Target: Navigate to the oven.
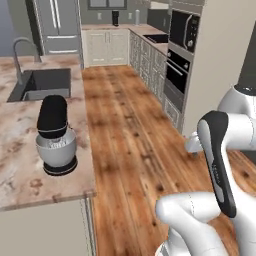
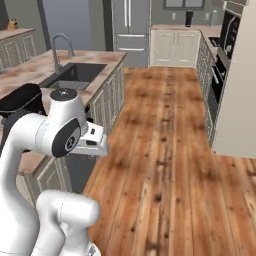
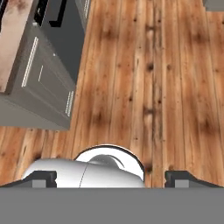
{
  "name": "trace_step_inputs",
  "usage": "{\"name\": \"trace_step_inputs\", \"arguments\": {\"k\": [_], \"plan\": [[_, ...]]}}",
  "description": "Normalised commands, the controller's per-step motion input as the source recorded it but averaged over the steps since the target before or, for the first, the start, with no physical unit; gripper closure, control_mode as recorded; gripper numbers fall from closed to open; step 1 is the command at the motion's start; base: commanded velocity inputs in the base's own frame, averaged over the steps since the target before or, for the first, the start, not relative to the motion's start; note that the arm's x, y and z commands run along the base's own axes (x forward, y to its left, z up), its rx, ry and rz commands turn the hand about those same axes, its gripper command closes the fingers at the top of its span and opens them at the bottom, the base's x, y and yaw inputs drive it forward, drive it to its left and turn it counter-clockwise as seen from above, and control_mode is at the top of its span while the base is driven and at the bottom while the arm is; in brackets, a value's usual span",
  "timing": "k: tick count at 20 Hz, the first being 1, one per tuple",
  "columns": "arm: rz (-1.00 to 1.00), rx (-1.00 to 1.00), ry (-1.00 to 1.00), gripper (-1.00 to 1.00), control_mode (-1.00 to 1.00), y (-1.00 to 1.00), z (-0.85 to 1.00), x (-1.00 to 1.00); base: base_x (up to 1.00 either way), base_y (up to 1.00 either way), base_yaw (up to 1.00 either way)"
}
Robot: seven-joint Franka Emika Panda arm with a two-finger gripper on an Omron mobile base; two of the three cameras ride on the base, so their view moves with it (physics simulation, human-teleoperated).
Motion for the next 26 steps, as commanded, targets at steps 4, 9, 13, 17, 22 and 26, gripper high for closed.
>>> {"name": "trace_step_inputs", "arguments": {"k": [4,9,13,17,22,26], "plan": [[0.00,0.00,0.00,-1.00,1.00,0.00,0.00,0.00,0.13,-0.82,-0.17],[0.00,0.00,0.00,-1.00,1.00,0.00,0.00,0.00,0.48,-0.34,-0.27],[0.00,0.00,0.00,-1.00,1.00,0.00,0.00,0.00,0.77,0.00,-0.38],[0.00,0.00,0.00,-1.00,1.00,0.00,0.00,0.00,0.89,0.11,-0.43],[0.00,0.00,0.00,-1.00,1.00,0.00,0.00,0.00,0.91,0.01,-0.42],[0.00,0.00,0.00,-1.00,1.00,0.00,0.00,0.00,0.74,0.07,-0.44]]}}
